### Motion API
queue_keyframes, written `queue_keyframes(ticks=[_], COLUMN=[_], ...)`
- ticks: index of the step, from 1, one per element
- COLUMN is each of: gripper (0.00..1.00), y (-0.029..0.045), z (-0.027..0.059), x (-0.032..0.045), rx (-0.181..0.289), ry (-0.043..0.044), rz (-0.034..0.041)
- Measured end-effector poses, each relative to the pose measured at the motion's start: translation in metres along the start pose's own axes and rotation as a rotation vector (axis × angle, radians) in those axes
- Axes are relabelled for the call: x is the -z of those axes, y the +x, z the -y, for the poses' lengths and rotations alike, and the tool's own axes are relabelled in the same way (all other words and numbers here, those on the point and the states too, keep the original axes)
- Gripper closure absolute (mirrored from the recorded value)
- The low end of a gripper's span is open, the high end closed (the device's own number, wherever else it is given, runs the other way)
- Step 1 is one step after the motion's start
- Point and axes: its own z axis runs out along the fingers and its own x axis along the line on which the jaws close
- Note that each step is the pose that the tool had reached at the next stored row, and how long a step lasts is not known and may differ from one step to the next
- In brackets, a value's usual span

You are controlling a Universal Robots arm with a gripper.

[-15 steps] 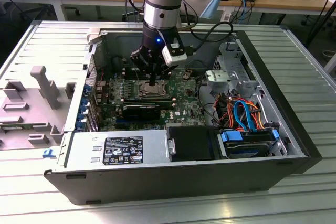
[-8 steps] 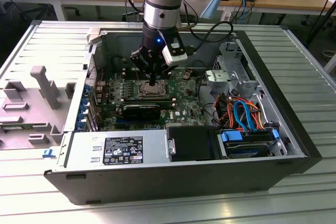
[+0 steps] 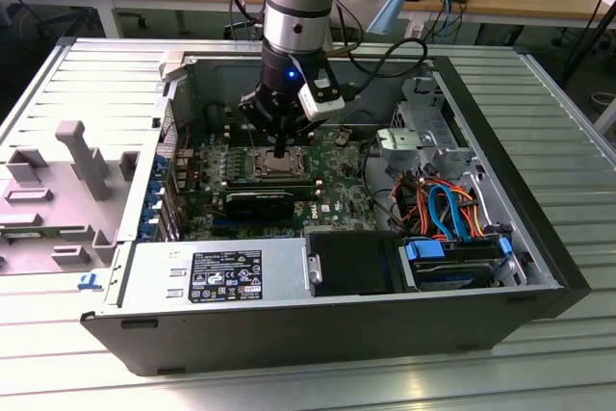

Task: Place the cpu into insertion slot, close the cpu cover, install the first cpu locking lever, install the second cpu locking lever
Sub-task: 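Install the first cpu locking lever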

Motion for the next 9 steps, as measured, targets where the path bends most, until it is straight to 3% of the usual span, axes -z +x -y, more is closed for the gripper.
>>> queue_keyframes(ticks=[9], gripper=[0.89], y=[0.0], z=[0.0], x=[0.0], rx=[0.018], ry=[0.0015], rz=[0.0015])
